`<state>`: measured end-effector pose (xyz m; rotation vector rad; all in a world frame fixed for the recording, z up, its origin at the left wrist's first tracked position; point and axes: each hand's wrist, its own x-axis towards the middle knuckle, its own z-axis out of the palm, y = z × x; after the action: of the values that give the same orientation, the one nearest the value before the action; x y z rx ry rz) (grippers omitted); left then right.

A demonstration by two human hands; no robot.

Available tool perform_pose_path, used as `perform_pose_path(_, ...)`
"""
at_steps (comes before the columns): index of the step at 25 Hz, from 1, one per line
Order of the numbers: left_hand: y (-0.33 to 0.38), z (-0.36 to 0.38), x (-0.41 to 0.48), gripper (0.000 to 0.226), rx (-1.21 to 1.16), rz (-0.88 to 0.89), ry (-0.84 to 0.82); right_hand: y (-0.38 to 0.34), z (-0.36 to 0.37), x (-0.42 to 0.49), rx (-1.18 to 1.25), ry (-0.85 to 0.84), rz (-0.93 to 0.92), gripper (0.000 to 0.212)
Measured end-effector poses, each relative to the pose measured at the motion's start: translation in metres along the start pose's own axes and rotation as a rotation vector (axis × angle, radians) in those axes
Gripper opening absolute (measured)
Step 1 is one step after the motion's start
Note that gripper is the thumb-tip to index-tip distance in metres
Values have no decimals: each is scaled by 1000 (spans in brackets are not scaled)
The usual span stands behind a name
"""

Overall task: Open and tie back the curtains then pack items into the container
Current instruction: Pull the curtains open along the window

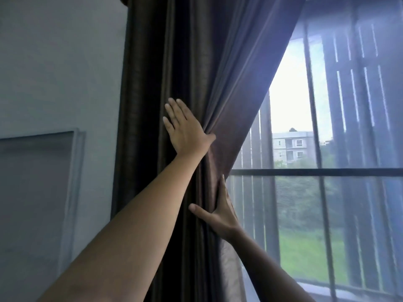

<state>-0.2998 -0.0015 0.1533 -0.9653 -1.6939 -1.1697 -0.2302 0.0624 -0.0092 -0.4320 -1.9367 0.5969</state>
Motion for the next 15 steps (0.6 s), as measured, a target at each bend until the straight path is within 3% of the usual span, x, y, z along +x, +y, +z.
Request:
perform_pose_path(10,-111,-8,43,124,-15,-11,16,-35,106,38,-92,2,13,135)
perform_pose_path(15,-158,-6,61,127,-81,-116,-42,-48,146,52,-138,1,13,133)
